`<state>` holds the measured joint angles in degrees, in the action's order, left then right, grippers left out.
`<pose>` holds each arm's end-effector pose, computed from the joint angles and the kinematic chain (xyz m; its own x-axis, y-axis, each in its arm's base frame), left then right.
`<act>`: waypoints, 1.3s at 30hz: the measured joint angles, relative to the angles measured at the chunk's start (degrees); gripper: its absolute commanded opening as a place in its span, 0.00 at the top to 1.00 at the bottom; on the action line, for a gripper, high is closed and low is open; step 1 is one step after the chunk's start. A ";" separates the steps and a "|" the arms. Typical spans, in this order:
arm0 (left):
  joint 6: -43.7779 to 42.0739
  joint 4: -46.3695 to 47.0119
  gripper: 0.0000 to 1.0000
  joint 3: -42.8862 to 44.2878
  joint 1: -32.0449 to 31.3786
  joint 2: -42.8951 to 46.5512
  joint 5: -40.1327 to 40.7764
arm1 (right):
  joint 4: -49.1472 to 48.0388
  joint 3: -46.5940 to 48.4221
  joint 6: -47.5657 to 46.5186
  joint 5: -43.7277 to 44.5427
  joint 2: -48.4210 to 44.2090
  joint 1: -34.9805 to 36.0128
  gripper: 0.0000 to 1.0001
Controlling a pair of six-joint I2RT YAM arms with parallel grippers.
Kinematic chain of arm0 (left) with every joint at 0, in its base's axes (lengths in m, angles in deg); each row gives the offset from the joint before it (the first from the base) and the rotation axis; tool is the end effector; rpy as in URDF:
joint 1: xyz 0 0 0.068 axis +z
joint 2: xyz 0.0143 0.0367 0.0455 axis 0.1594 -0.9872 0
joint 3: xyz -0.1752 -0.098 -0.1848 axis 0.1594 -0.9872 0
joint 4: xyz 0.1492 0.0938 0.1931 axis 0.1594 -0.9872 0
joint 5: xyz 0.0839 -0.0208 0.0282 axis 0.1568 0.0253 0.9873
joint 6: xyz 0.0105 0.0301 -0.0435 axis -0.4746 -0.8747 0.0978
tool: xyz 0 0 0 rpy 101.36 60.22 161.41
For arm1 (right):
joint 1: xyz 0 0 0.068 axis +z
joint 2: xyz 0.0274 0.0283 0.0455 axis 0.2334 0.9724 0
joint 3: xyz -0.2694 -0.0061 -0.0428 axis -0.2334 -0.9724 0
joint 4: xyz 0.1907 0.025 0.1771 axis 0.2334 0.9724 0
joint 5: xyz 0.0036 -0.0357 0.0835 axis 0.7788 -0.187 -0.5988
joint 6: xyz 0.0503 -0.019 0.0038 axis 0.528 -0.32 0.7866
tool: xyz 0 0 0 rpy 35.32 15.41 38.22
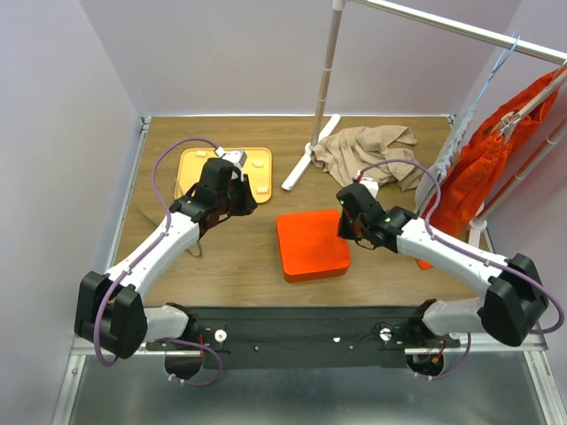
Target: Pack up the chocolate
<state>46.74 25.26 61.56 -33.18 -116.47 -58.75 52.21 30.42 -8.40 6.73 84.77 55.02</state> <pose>0.2496 -0.1157 0.2744 -0.7237 -0.1314 -0.6775 0.2045 0.8968 -0.3923 0.2068 0.1688 0.2398 -0.7790 0.1623 -0.6057 0.0324 0.9751 0.2195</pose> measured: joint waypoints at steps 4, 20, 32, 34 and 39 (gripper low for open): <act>0.00 0.24 0.69 0.39 -0.02 -0.22 -0.02 | 0.22 0.24 -0.02 0.46 -1.90 0.00 0.99; -0.44 0.22 0.68 5.20 0.00 -1.33 2.08 | 5.20 7.43 -4.59 13.16 -1.62 -1.42 0.38; -0.68 0.26 0.68 5.46 1.20 0.20 4.00 | 0.55 7.85 -6.80 -3.37 4.59 -17.44 0.38; -0.68 0.26 0.68 5.46 1.44 0.61 4.20 | -0.48 5.77 -7.04 -7.96 1.46 -17.14 0.37; -0.68 0.28 0.59 5.46 1.57 0.70 4.44 | -1.40 0.33 -7.43 -12.48 -4.72 -16.94 0.17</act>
<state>46.06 25.55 67.02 -31.61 -115.77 -54.32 50.81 30.75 -15.83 -5.75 80.05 38.08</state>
